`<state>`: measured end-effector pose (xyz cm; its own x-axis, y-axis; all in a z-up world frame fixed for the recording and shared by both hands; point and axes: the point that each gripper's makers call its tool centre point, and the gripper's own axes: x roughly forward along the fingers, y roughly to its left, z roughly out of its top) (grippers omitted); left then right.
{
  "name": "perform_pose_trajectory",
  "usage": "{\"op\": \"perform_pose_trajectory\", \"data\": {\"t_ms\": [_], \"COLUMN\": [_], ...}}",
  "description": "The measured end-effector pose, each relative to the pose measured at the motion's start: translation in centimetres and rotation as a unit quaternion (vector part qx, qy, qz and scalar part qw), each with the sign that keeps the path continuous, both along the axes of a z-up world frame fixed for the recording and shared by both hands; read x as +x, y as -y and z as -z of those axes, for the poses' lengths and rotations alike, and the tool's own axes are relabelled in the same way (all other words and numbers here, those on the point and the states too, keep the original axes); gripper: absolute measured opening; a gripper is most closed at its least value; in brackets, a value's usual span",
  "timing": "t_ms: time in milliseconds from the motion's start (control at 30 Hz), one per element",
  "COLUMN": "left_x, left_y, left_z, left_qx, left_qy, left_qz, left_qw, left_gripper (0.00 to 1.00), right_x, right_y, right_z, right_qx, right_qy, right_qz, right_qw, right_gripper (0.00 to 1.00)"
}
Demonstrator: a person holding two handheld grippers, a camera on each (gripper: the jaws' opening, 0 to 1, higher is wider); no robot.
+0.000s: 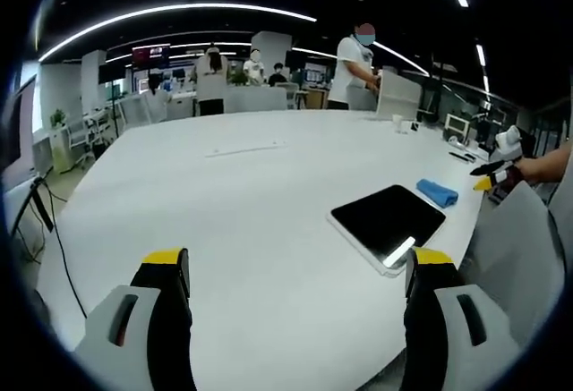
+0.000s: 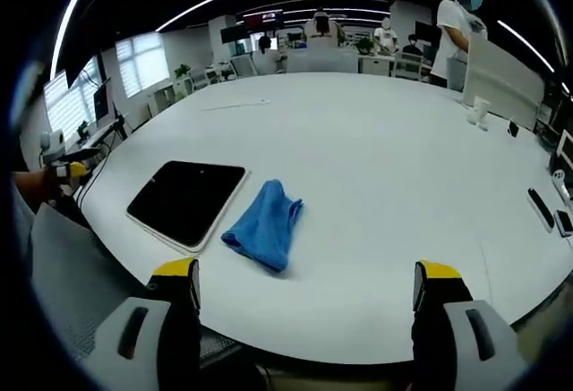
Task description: Wipe the mirror surface with the cleaning cloth until all visible marks leave the cleaned area.
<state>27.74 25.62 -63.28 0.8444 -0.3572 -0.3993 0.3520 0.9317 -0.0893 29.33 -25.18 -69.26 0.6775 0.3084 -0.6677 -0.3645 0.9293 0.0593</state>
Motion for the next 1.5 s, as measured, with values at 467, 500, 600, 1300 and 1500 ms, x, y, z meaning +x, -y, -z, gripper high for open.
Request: {"op": "perform_pose_trajectory", "data": {"t_ms": [467,500,600,1300,1500], "left_x": [-0.6,-0.6,-0.5,-0.9,-0.9], "left_y": [0.1,0.1,0.0,0.8,0.3], "left_z": [-0.4,-0.5,-0.4,0.2,0.2], "left_qx": [0.001,0.002,0.002,-0.003,-0.002], "left_qy": [-0.005,-0.005,-0.006,-0.016,-0.017], "left_qz": [0.011,0.011,0.012,0.020,0.017], "left_qw": [0.9999,0.9999,0.9999,0.9997,0.9997], "left_gripper": [0.99,0.99,0.99,0.99,0.99], "right_x": [-0.1,-0.1,-0.1,-0.5,-0.6], "right_y": [0.9,0.8,0.5,-0.1,-0.2], "right_z": [0.3,0.4,0.4,0.8,0.9], "right_qx": [-0.003,-0.003,0.000,-0.002,-0.003], "right_qy": [-0.002,-0.003,-0.002,-0.011,-0.012], "right_qz": [0.005,0.005,0.003,-0.001,-0.002], "right_qw": [1.0000,1.0000,1.0000,0.9999,0.9999], "right_gripper": [0.98,0.98,0.98,0.98,0.98]}}
